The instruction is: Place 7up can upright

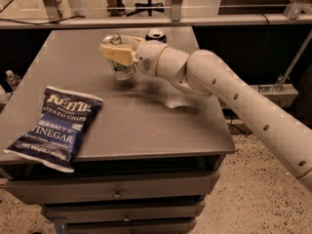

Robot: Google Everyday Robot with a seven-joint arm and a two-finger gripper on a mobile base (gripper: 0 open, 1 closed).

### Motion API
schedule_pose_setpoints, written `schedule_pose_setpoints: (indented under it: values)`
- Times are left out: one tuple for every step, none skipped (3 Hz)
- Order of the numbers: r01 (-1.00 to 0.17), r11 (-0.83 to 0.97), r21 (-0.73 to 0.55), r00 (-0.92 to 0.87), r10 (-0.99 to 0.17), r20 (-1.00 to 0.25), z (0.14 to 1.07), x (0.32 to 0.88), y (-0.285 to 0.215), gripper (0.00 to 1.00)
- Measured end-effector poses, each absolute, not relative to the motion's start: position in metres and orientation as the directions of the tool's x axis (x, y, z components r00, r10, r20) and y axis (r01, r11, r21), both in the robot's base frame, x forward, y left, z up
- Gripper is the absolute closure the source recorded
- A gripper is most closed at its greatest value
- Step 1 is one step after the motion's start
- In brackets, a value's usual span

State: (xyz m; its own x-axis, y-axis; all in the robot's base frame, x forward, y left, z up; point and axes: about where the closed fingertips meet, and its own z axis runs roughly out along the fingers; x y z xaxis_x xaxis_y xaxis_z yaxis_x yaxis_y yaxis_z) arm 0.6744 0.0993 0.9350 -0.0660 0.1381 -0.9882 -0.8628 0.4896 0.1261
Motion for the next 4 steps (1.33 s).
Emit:
schedule_pose_setpoints:
  values:
    - [-0.866, 0.476, 0.154, -0.102, 0.133, -0.986, 0.922, 0.667, 0.096, 0.81]
    - [-0.865, 0.471, 0.173, -0.127, 0.128, -0.984, 0.913, 0.66, 0.091, 0.59]
    - [-0.863, 0.47, 0.188, -0.149, 0.119, -0.982, 0.906, 0.653, 0.086, 0.35]
    - [-0.863, 0.47, 0.188, -0.149, 0.119, -0.982, 0.906, 0.653, 0.086, 0.12]
